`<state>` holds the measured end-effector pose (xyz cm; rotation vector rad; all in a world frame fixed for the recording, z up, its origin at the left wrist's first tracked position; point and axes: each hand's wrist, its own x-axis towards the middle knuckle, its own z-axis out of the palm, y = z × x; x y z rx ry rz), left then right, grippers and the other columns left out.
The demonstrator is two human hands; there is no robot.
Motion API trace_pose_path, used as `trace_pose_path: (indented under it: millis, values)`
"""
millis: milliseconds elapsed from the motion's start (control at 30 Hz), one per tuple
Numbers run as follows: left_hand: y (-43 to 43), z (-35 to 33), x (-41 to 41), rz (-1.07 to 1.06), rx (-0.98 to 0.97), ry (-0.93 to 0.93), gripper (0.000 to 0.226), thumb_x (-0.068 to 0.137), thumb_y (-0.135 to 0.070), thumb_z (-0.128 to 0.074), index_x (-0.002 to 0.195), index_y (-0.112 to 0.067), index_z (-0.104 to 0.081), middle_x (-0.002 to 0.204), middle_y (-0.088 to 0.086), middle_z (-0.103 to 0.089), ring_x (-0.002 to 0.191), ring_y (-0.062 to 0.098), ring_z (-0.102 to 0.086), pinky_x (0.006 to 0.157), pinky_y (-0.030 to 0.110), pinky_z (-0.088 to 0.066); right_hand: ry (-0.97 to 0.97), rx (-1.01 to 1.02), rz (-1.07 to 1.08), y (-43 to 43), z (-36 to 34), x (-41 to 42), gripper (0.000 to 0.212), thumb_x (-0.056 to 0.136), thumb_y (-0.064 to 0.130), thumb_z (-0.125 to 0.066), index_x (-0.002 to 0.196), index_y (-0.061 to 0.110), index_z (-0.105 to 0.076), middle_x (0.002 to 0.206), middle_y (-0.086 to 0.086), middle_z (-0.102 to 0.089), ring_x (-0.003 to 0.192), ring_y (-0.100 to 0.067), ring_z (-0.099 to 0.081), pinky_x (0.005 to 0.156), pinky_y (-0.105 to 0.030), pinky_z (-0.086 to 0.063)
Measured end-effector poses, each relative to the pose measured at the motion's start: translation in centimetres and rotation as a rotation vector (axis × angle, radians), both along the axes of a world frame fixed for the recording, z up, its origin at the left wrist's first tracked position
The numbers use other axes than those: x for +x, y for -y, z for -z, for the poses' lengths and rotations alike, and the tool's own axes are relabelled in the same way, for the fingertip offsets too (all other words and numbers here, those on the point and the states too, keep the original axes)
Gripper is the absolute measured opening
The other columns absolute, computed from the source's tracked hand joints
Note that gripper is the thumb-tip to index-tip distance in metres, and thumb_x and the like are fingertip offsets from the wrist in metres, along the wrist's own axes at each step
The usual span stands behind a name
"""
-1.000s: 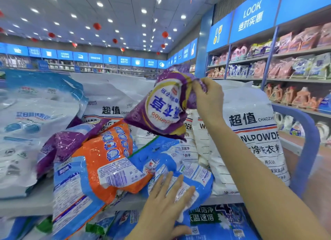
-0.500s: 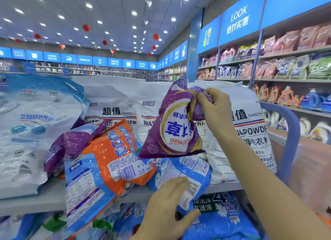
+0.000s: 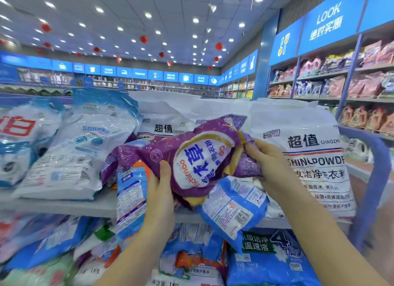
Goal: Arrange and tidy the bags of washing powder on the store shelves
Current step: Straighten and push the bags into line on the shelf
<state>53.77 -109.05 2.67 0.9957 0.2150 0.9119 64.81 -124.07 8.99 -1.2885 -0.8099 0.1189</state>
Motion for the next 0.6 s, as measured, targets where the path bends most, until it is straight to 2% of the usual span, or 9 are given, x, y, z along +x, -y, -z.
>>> trace_pose_path:
  millis: [100, 133, 200, 233, 300, 400, 500, 533, 600]
  values:
    - [-1.9, -1.8, -0.6, -0.153, 0.119, -0.105, 0.026, 0.092, -0.047, -0.050, 0.095, -0.024, -0.062, 0.095, -0.005, -0.070, 0.096, 0.018, -0.066, 0.088, 0.035, -0.053, -0.170, 0.042, -0.165, 0.6, 2.9, -0.1, 0.022, 0.084, 0.013, -0.059, 0.105, 0.008, -0.063, 0.090, -0.005, -0.074, 0.079, -0.016, -0.071, 0.068, -0.027, -0.058]
    - [-2.4, -2.5, -1.0, -0.215, 0.226, -0.166, 0.026, 0.093, -0.044, -0.049, 0.084, -0.023, -0.060, 0.084, -0.006, -0.067, 0.087, 0.016, -0.065, 0.079, 0.027, -0.053, -0.231, 0.059, -0.217, 0.6, 4.0, 0.0, 0.044, 0.073, 0.020, -0.073, 0.113, 0.007, -0.060, 0.099, -0.009, -0.073, 0.086, -0.020, -0.070, 0.072, -0.030, -0.059]
    - [-3.5, -4.1, -1.7, -0.285, 0.423, -0.272, 0.032, 0.093, -0.044, -0.049, 0.072, -0.021, -0.055, 0.074, -0.002, -0.061, 0.073, 0.016, -0.060, 0.074, 0.025, -0.051, -0.337, 0.036, -0.299, 0.4, 5.8, 0.1, 0.099, 0.042, 0.030, -0.093, 0.128, 0.006, -0.052, 0.117, -0.016, -0.066, 0.104, -0.029, -0.065, 0.083, -0.039, -0.056]
    - [-4.0, -4.9, -1.9, -0.291, 0.518, -0.317, 0.034, 0.093, -0.044, -0.049, 0.071, -0.019, -0.055, 0.071, 0.001, -0.061, 0.069, 0.017, -0.059, 0.071, 0.021, -0.050, -0.385, 0.036, -0.353, 0.3, 6.4, -0.2, 0.110, 0.036, 0.029, -0.095, 0.132, 0.006, -0.048, 0.122, -0.018, -0.063, 0.109, -0.032, -0.062, 0.087, -0.041, -0.054]
    - [-4.5, -6.1, -2.3, -0.325, 0.682, -0.416, 0.038, 0.093, -0.043, -0.050, 0.069, -0.014, -0.056, 0.064, 0.002, -0.059, 0.058, 0.012, -0.053, 0.054, 0.012, -0.041, -0.468, 0.091, -0.486, 0.0, 7.4, -1.0, 0.101, 0.040, 0.026, -0.095, 0.129, 0.004, -0.052, 0.125, -0.019, -0.061, 0.110, -0.032, -0.062, 0.091, -0.043, -0.053]
    - [-4.6, -7.3, -2.8, -0.297, 0.796, -0.464, 0.040, 0.092, -0.046, -0.051, 0.068, -0.014, -0.059, 0.056, -0.003, -0.063, 0.053, 0.009, -0.058, 0.053, 0.018, -0.043, -0.615, 0.230, -0.651, -0.4, 8.0, -2.6, 0.068, 0.050, 0.042, -0.091, 0.104, 0.006, -0.071, 0.123, -0.019, -0.062, 0.109, -0.032, -0.063, 0.088, -0.045, -0.054]
    - [-4.3, -8.4, -3.2, -0.252, 0.934, -0.515, 0.046, 0.091, -0.047, -0.052, 0.075, -0.005, -0.063, 0.061, 0.002, -0.067, 0.057, 0.014, -0.063, 0.060, 0.026, -0.048, -0.703, 0.216, -0.460, -1.6, 8.5, -3.3, 0.050, 0.080, 0.052, -0.060, 0.106, 0.011, -0.072, 0.121, -0.015, -0.064, 0.110, -0.031, -0.062, 0.088, -0.046, -0.053]
    - [-4.1, -8.9, -3.2, -0.264, 1.000, -0.536, 0.048, 0.090, -0.048, -0.052, 0.077, -0.003, -0.063, 0.066, 0.007, -0.068, 0.061, 0.019, -0.063, 0.062, 0.031, -0.048, -0.694, 0.189, -0.356, -2.0, 9.0, -3.3, 0.048, 0.089, 0.049, -0.046, 0.110, 0.012, -0.068, 0.118, -0.013, -0.066, 0.107, -0.029, -0.063, 0.086, -0.044, -0.053]
    - [-4.2, -9.8, -3.2, -0.285, 1.120, -0.575, 0.046, 0.090, -0.048, -0.053, 0.071, -0.007, -0.060, 0.065, 0.007, -0.065, 0.059, 0.019, -0.060, 0.060, 0.033, -0.044, -0.566, 0.124, -0.147, -2.3, 9.6, -3.6, 0.039, 0.098, 0.037, -0.038, 0.108, 0.009, -0.064, 0.098, -0.006, -0.071, 0.090, -0.022, -0.063, 0.077, -0.035, -0.051]
